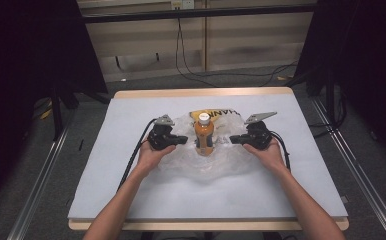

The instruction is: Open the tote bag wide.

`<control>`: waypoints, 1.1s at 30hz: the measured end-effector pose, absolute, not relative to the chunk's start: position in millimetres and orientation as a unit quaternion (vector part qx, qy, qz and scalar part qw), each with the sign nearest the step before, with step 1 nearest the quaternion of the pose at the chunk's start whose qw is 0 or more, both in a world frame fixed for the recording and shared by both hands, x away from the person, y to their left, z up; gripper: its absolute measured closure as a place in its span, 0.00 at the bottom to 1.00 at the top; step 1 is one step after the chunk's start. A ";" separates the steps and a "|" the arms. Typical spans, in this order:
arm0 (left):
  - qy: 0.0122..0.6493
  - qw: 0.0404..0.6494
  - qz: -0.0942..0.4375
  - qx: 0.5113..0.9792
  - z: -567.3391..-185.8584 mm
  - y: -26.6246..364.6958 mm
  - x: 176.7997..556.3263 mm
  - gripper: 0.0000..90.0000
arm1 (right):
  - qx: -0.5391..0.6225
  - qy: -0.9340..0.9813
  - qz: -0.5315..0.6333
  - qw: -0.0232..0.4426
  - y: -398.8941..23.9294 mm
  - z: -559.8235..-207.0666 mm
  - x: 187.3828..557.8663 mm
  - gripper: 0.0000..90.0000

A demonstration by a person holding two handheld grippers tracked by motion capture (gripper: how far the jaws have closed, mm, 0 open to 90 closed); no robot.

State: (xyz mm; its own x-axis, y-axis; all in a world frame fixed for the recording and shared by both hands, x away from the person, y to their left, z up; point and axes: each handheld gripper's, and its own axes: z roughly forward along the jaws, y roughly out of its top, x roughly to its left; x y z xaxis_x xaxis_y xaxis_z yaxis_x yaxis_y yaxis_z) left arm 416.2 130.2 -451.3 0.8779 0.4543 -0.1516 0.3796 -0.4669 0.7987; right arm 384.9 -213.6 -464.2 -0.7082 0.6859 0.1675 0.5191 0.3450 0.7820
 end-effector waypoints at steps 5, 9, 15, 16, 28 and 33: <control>0.223 0.498 0.060 0.836 -432.9 141.1 394.4 1.00 | 0.361 0.789 0.487 0.104 -223.2 -448.9 369.5 1.00; 0.226 0.525 0.072 0.818 -428.3 155.0 380.8 0.93 | 0.366 0.766 0.515 0.120 -229.5 -442.5 352.8 0.80; 0.235 0.540 0.091 0.803 -427.3 177.3 358.0 0.56 | 0.368 0.743 0.539 0.150 -236.0 -434.4 324.8 0.29; 0.233 0.540 0.097 0.803 -426.6 180.3 354.5 0.48 | 0.373 0.737 0.543 0.152 -237.1 -432.5 320.7 0.24; 0.267 0.541 0.127 0.787 -431.0 214.6 311.3 0.07 | 0.399 0.715 0.545 0.178 -255.9 -443.3 266.7 0.04; 0.275 0.535 0.141 0.786 -439.8 222.3 295.6 0.07 | 0.410 0.709 0.539 0.198 -265.9 -442.4 248.3 0.03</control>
State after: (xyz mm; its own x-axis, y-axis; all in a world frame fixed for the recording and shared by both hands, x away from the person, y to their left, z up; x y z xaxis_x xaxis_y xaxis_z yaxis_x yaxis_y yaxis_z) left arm 295.6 222.3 -439.8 0.8089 0.5833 -0.0738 0.2824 -0.2754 0.9189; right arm 248.3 -265.9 -442.4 -0.5858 0.7944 0.1603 0.3673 0.0840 0.9263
